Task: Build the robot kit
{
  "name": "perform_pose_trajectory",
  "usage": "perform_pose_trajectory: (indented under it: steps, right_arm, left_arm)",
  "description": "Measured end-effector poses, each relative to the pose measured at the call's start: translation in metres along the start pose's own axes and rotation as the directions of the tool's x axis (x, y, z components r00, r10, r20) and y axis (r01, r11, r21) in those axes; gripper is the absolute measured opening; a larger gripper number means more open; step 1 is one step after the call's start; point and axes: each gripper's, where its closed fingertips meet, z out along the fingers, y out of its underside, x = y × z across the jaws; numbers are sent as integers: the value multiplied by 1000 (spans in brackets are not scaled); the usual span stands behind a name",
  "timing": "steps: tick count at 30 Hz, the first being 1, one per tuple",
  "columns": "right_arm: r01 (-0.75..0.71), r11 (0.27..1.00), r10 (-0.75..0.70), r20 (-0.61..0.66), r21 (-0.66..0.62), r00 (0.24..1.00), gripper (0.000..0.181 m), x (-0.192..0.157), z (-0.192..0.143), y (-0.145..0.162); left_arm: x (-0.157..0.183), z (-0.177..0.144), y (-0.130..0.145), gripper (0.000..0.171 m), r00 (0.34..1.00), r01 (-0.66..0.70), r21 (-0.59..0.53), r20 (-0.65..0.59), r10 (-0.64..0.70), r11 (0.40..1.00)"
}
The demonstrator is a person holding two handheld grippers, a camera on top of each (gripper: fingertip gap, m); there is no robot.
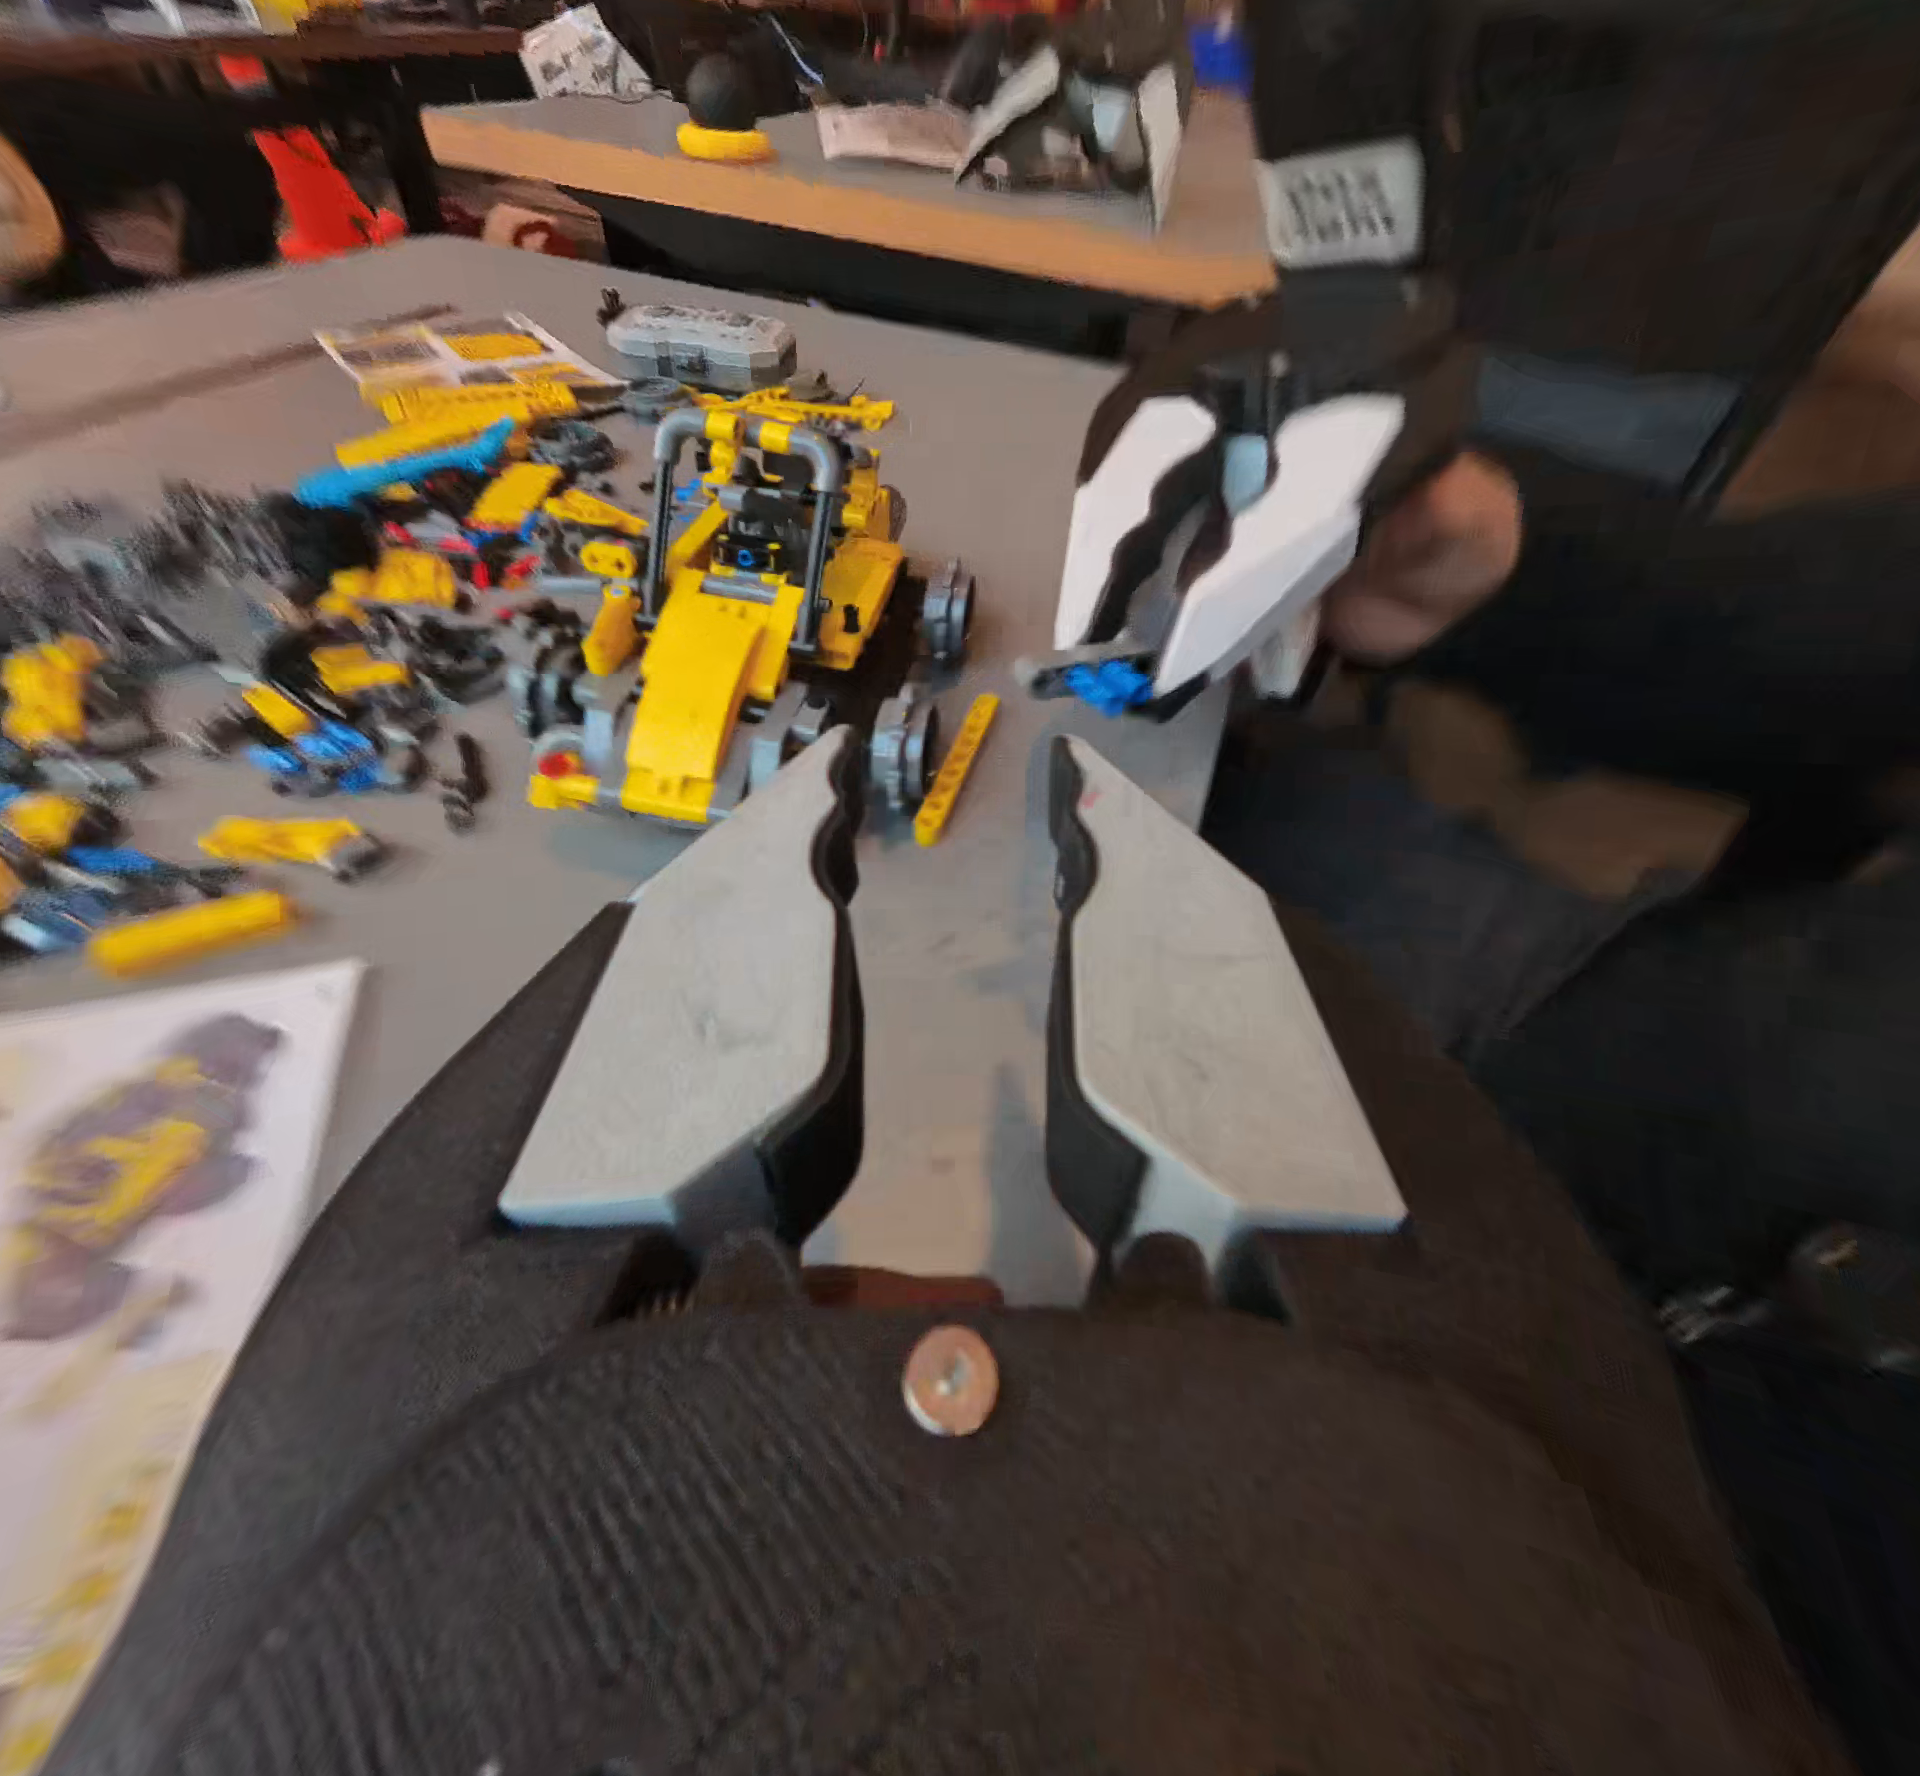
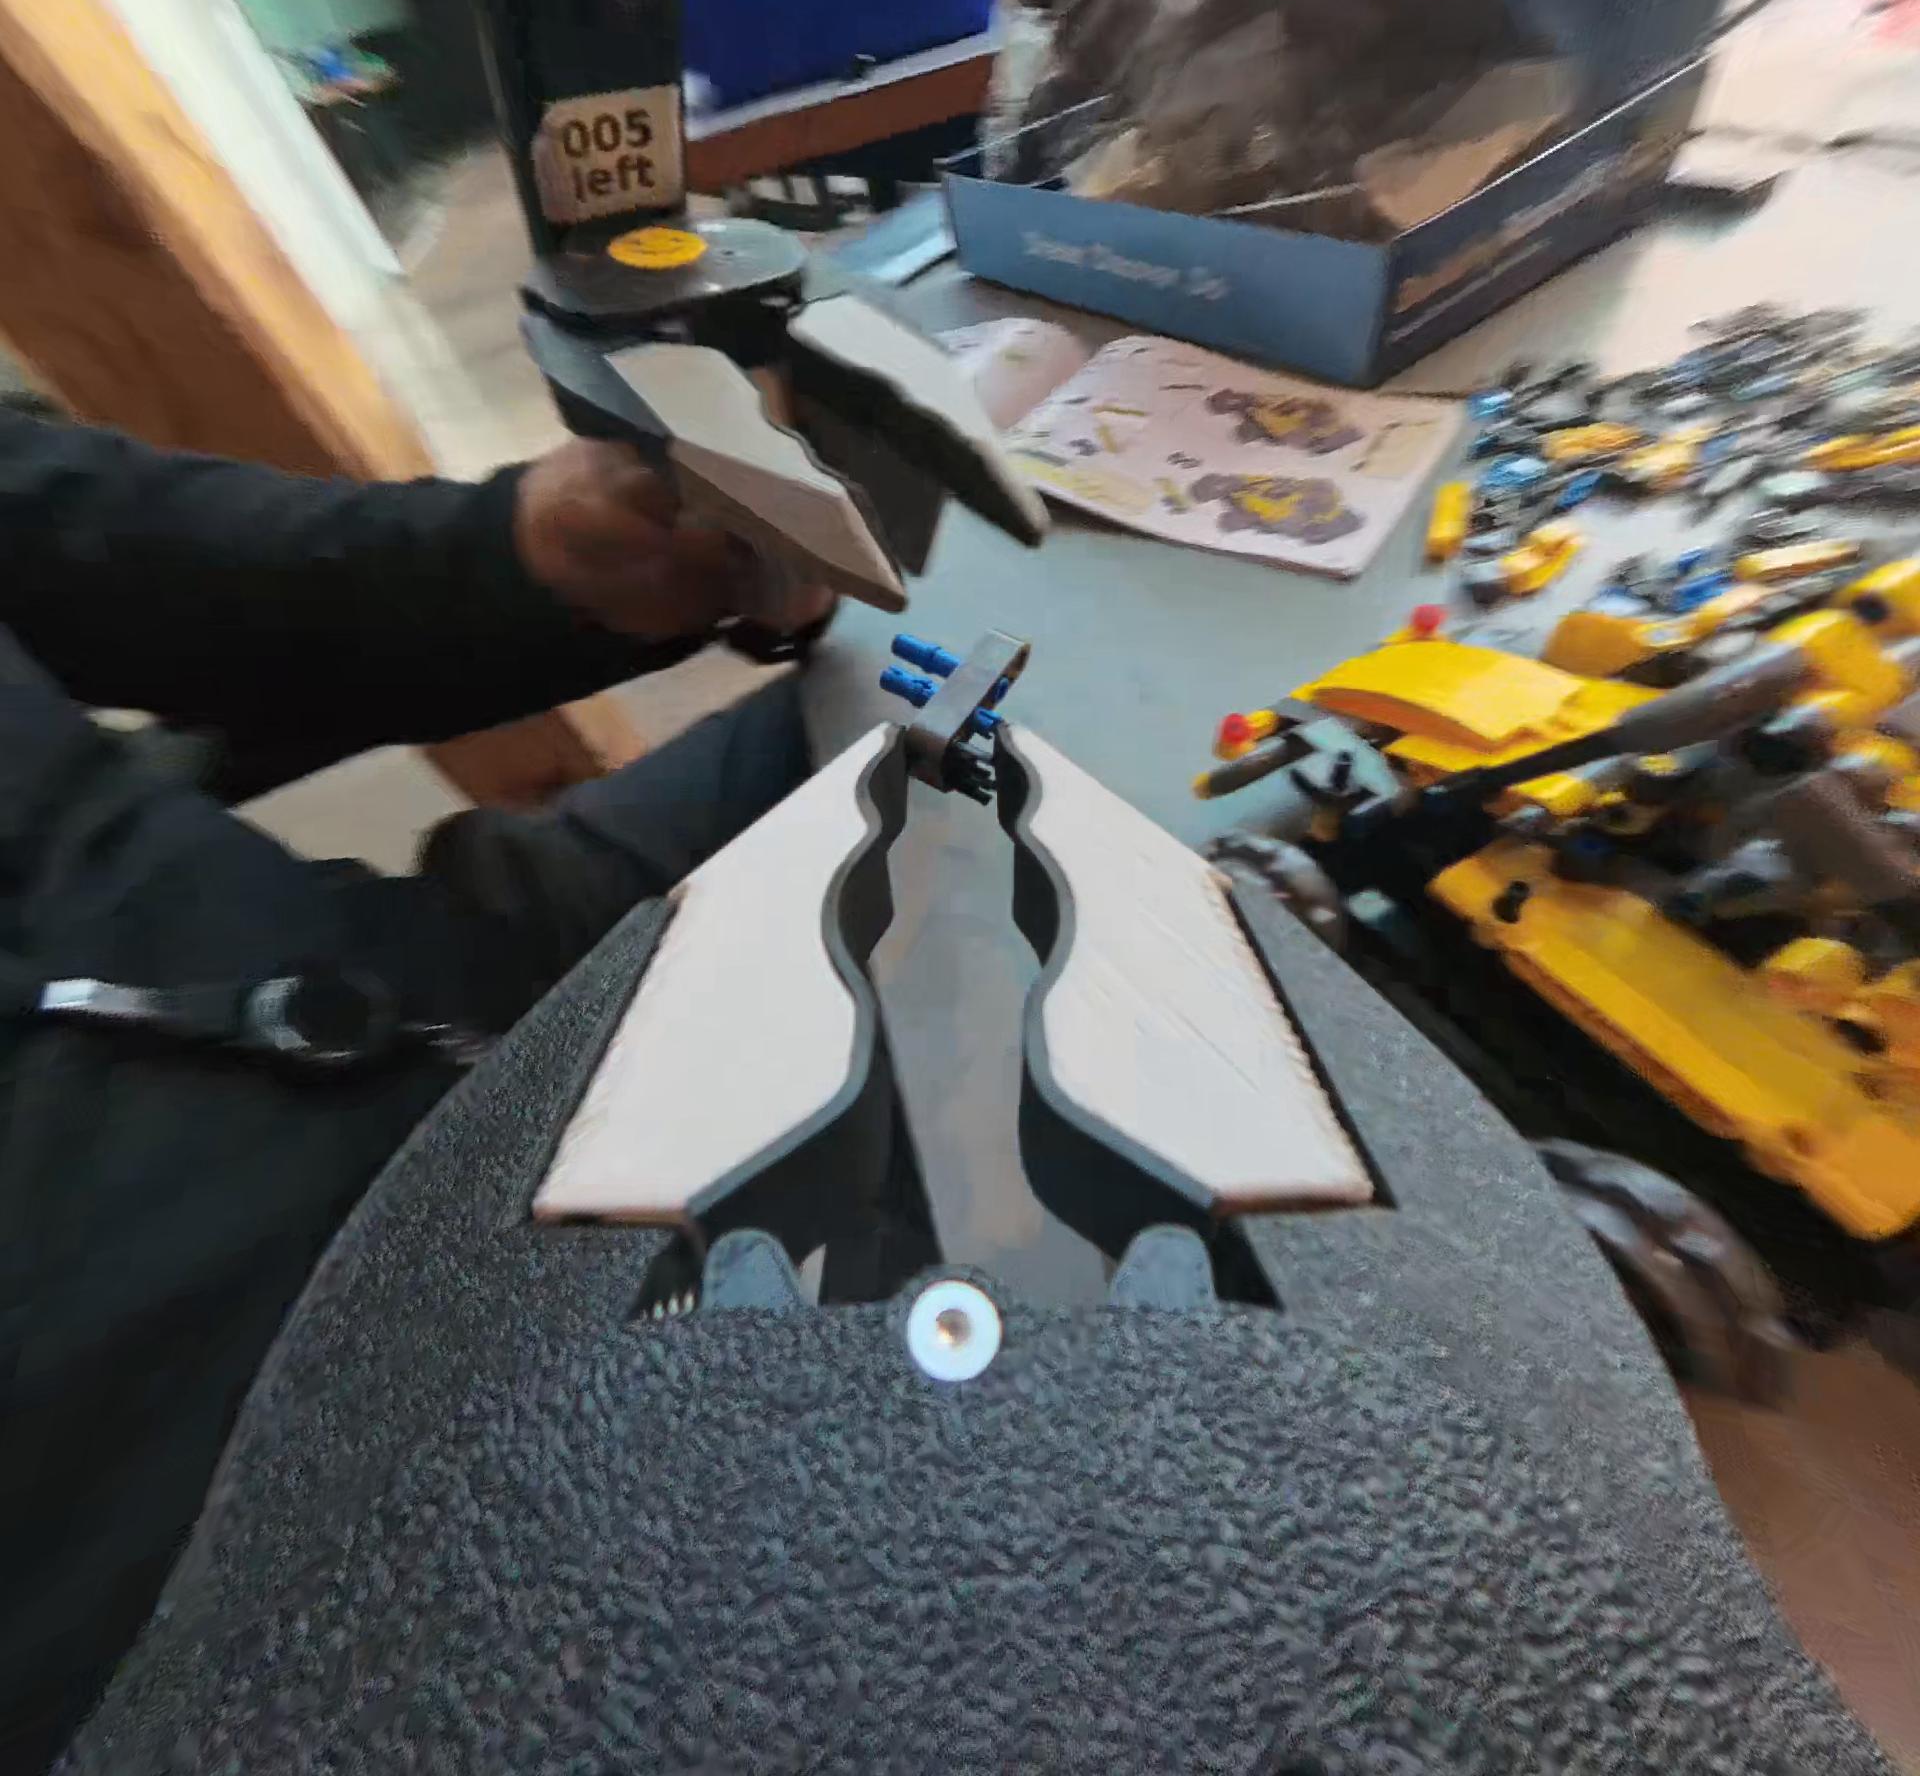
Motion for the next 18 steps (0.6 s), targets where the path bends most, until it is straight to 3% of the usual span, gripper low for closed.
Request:
perform_pose_trajectory:
  steps: [2, 4, 6, 10, 13, 18]
  right_arm:
    - [-178, 984, 179, 243, -24, 953, 16, -22, -3, -2]
    - [-315, 948, 311, 376, -52, 873, 17, -32, -6, -5]
    - [-399, 910, 403, 470, -115, 785, 17, -42, -7, -3]
    - [-445, 861, 504, 523, -246, 687, 17, -56, -4, 12]
    - [-503, 822, 558, 558, -268, 614, 17, -56, -4, 10]
    - [-538, 782, 606, 587, -315, 537, 17, -60, -4, 10]
  left_arm:
    - [12, 1, 3, 32, 968, -250, -106, -18, 250, 962]
    - [22, 4, 11, 32, 907, -420, -183, -56, 417, 889]
    - [29, 4, 18, 20, 859, -511, -196, -92, 504, 837]
    - [46, 2, 21, 16, 869, -483, -137, -197, 453, 865]
    - [52, -1, 23, 6, 854, -496, -104, -235, 463, 862]
    - [62, -3, 22, 8, 841, -502, -67, -271, 468, 862]
